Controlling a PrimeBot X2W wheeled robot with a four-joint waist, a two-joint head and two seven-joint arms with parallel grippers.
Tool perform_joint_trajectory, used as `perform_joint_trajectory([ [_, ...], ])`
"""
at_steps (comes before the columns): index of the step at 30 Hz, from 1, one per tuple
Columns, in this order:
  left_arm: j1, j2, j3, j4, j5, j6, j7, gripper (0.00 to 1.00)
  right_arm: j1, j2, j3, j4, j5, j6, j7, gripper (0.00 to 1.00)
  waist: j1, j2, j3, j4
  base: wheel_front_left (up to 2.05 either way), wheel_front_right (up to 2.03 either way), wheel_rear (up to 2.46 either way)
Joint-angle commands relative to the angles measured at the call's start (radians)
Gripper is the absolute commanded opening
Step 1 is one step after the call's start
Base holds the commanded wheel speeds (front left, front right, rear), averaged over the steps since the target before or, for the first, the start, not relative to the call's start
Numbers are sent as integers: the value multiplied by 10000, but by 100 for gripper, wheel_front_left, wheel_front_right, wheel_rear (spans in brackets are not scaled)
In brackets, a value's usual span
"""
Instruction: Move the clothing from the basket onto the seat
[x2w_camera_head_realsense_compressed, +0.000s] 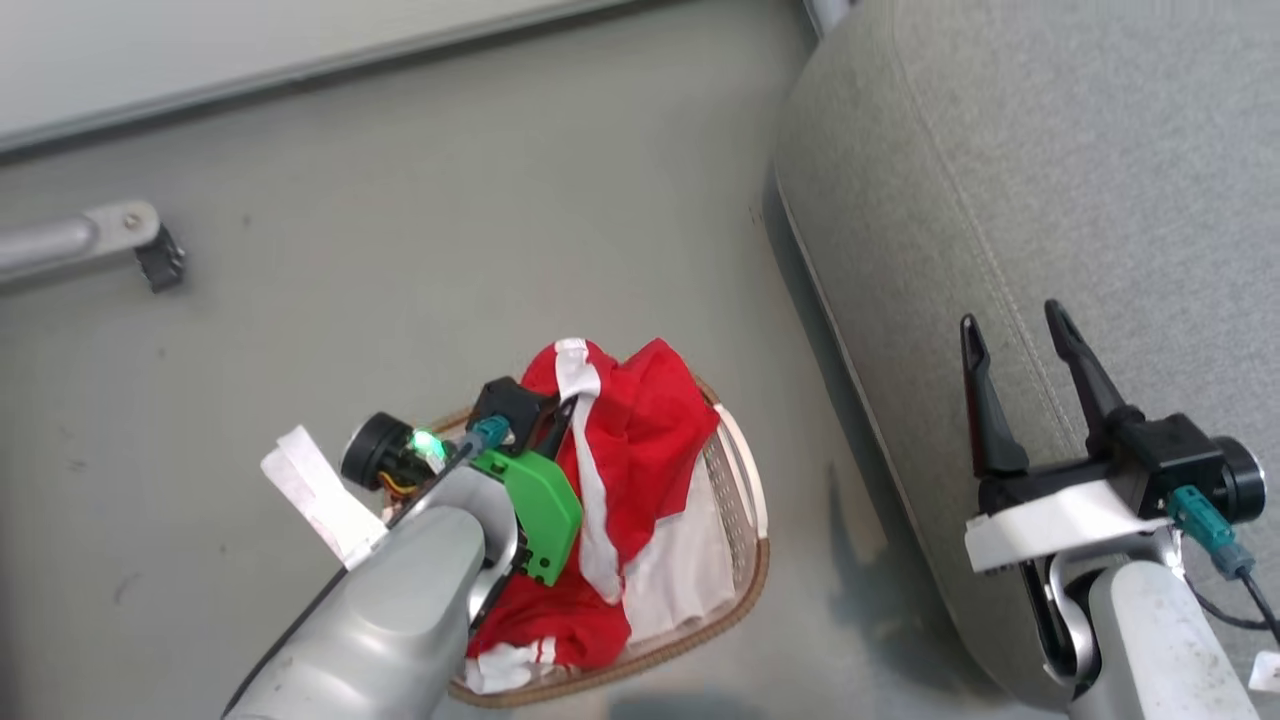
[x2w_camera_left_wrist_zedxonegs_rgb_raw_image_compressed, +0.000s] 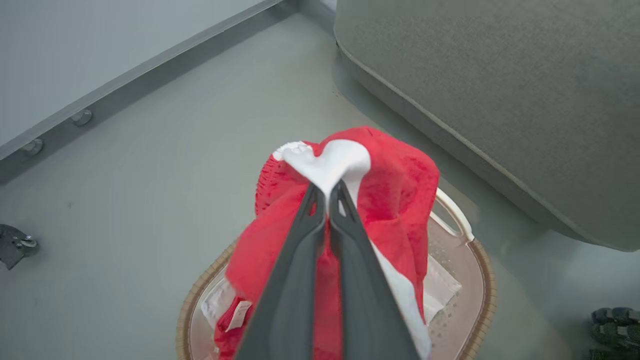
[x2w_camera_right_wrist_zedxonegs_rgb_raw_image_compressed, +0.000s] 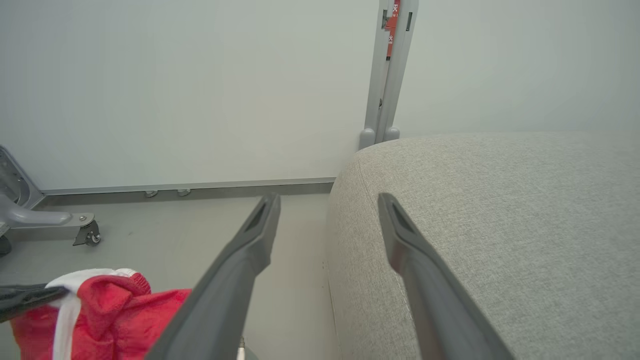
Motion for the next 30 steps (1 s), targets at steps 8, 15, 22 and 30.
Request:
perform_joint_trajectory([
  [8, -1016, 750, 377, -979, -184, 58, 95, 0, 885, -42, 64, 260, -245, -10, -47, 100, 0, 0, -2613, 715, 0, 0, 0],
  [15, -2122, 1514, 533, -2192, -34, 262, 698, 0, 1110, -40, 167, 304, -366, -10, -47, 100, 0, 0, -3085, 782, 0, 0, 0],
  [22, -2896, 1942, 739, -3270, -17, 510, 1228, 0, 913, -40, 526, 305, -274, -10, -47, 100, 0, 0, -3158, 783, 0, 0, 0],
  [30, -3175, 1933, 698, -4207, -63, 689, 1632, 0, 605, -33, 1754, 448, 130, -10, -47, 100, 0, 0, -3232, 807, 0, 0, 0],
])
